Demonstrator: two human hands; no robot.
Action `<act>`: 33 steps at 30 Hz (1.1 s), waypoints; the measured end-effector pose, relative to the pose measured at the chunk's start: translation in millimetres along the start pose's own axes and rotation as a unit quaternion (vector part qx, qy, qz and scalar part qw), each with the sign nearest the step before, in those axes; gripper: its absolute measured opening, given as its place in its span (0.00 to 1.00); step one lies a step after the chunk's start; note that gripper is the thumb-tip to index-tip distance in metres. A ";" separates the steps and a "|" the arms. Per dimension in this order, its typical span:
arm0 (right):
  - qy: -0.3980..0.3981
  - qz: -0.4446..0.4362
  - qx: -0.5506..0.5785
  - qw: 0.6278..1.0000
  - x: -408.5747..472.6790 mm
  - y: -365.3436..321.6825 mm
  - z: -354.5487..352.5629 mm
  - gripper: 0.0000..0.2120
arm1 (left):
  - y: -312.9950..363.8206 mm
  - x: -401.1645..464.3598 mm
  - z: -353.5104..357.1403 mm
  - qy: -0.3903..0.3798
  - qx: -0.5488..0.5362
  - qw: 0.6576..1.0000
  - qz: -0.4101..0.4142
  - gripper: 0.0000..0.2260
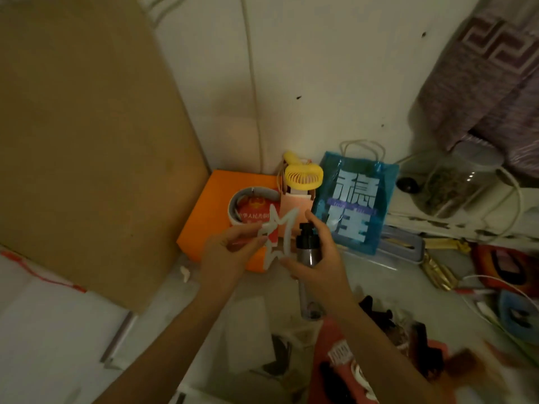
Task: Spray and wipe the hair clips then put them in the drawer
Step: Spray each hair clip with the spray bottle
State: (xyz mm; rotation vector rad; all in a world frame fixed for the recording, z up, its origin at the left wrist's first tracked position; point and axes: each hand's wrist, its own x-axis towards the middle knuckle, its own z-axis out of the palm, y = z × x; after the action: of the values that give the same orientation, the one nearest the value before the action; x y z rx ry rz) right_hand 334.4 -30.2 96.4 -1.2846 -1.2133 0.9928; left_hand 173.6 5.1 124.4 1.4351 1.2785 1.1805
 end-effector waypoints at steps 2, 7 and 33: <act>-0.004 0.030 -0.007 1.000 -4.9 11.8 11.8 0.35 | -18.3 -5.7 -8.8 0.003 0.015 1.000 -0.017 0.10; -0.013 0.102 -0.033 0.994 -14.7 55.1 49.8 0.33 | -71.8 -19.0 -27.2 0.031 0.037 0.993 -0.107 0.09; 0.128 0.348 -0.075 0.926 -52.9 176.5 209.8 0.37 | -247.1 -19.3 -100.8 -0.078 0.120 0.960 -0.241 0.07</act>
State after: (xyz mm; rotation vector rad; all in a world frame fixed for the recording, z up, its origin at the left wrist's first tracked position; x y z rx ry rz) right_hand 139.3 -38.2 -103.3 -1.9701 -0.6331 1.1837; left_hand 28.7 13.5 -100.4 1.2517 1.5834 0.5914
